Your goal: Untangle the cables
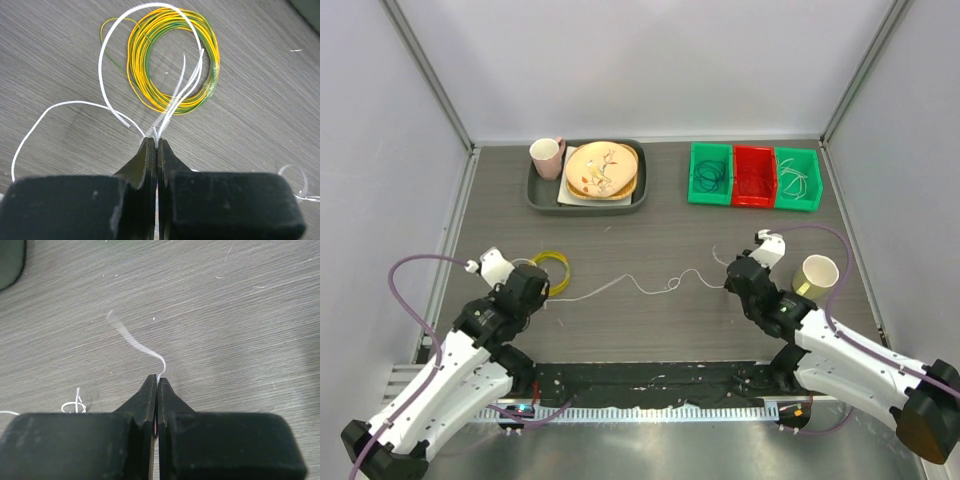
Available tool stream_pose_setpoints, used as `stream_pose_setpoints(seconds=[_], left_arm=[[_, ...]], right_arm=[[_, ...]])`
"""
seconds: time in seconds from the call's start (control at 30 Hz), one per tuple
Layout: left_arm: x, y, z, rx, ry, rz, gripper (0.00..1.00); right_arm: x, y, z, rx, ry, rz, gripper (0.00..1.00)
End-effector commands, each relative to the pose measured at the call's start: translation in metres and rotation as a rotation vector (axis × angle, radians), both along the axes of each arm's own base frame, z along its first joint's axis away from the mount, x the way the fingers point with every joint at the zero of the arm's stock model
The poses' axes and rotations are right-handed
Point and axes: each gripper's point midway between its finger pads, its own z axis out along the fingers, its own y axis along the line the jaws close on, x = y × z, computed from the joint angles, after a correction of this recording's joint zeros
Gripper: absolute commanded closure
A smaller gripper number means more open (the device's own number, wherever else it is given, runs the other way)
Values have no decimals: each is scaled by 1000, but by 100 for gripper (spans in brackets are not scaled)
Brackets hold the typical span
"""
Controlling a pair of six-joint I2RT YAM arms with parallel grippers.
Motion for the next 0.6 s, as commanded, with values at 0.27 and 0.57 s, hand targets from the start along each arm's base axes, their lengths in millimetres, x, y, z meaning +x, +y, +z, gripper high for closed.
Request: stream_pose_setpoints(seconds=[0.27,0.57], left_arm=[[11,-2,29,15,-66,-34,99],[19,-24,12,-21,-22,-111,82]], right_arm=[[16,-53,67,-151,-111,-203,99],[21,-99,220,-185,-346,-444,99]])
